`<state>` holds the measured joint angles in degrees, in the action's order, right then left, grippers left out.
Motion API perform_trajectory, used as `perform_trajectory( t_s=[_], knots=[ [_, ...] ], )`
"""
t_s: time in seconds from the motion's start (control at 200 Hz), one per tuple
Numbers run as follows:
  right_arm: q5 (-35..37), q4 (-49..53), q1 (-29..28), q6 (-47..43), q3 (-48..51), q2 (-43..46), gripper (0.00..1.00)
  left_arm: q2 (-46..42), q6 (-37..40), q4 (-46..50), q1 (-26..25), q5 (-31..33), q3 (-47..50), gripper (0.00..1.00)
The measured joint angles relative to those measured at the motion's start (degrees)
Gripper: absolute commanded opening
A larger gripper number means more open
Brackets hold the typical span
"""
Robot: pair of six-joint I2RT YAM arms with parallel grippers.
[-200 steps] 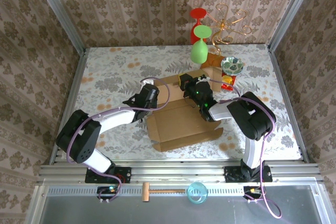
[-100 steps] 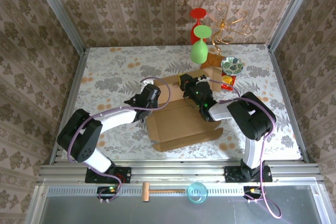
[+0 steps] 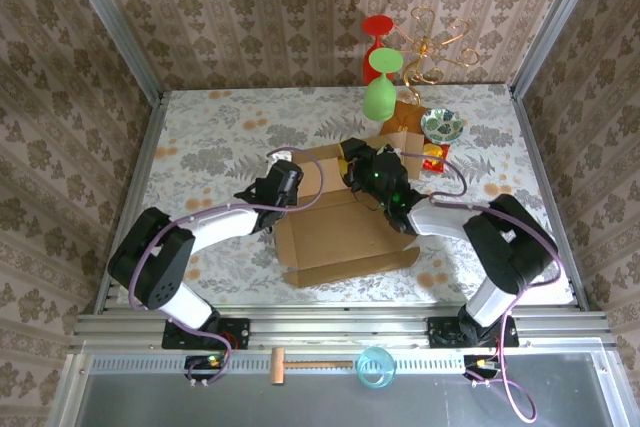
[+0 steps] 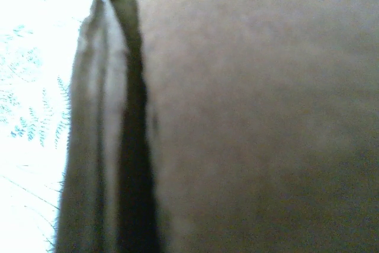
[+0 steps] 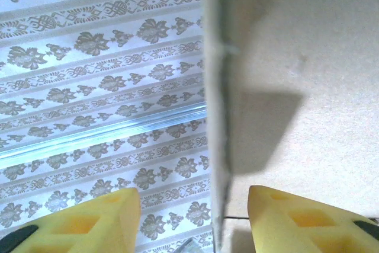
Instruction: Fold the paper box
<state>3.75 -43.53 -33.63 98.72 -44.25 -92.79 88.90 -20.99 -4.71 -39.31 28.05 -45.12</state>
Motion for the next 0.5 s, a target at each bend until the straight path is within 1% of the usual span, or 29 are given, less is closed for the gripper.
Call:
perform_trajectory(
  t_s=[0.14,0.27,0.38,0.5],
  knots=[
    [0.22,6.93,0.87,-1.66,1.03,7.26,0.59,-1.46,2.45,-1.79,0.87,0.13,2.1,0.0],
    [0.39,13.18,2.78,-3.93,1.99,13.73,0.59,-3.72,4.81,-5.25,1.99,0.11,5.73,0.0],
    [0.39,16.37,5.11,-5.73,3.52,18.18,0.6,-5.49,6.91,-9.84,2.29,0.02,9.4,0.0],
    [0.37,18.64,7.13,-6.95,5.7,20.81,0.61,-5.92,8.28,-14.23,2.27,0.07,11.85,0.0]
  ],
)
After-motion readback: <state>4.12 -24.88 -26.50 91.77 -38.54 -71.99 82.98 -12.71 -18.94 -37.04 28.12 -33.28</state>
